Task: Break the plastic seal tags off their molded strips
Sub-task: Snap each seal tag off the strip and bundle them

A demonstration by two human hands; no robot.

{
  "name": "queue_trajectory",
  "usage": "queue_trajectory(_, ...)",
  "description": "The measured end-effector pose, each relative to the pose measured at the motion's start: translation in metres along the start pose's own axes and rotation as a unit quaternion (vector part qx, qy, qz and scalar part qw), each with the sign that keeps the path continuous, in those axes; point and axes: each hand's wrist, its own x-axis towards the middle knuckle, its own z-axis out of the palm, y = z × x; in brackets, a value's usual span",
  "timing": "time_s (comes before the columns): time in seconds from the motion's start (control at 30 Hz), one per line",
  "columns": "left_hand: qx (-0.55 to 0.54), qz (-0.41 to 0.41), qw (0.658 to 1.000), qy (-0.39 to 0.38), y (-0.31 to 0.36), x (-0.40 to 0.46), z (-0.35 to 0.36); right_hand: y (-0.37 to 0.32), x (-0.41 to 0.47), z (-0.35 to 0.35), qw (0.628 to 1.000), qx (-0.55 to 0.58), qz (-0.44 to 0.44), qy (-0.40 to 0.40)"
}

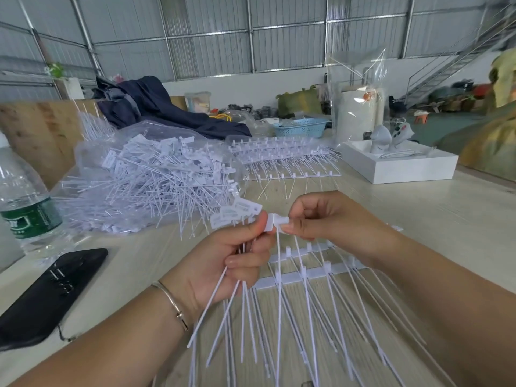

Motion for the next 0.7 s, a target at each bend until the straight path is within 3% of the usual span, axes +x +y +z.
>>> queue_trajectory(0.17,0.112,-0.054,0.992,-0.005,-0.009,0.002,0.0,-0.003,-0.002,0.009,0.998,0.054,-0.023,-0.016)
queue_trajectory(0.27,0.116,-0.064,0.991,-0.013,-0.016,0.005,0.005,-0.007,-0.002,0.013,0.996,0.08,-0.035,-0.012)
queue_trajectory(0.53,0.053,0.036,0.998,-0.002,-0.008,0.006,0.009,-0.007,0.001,0.005,0.991,0.092,-0.055,0.079)
queue_trajectory(0.7,0.019,0.074,0.996,0.04,-0.005,0.006,0.006,-0.004,0.003,-0.004,0.991,0.093,-0.037,0.093)
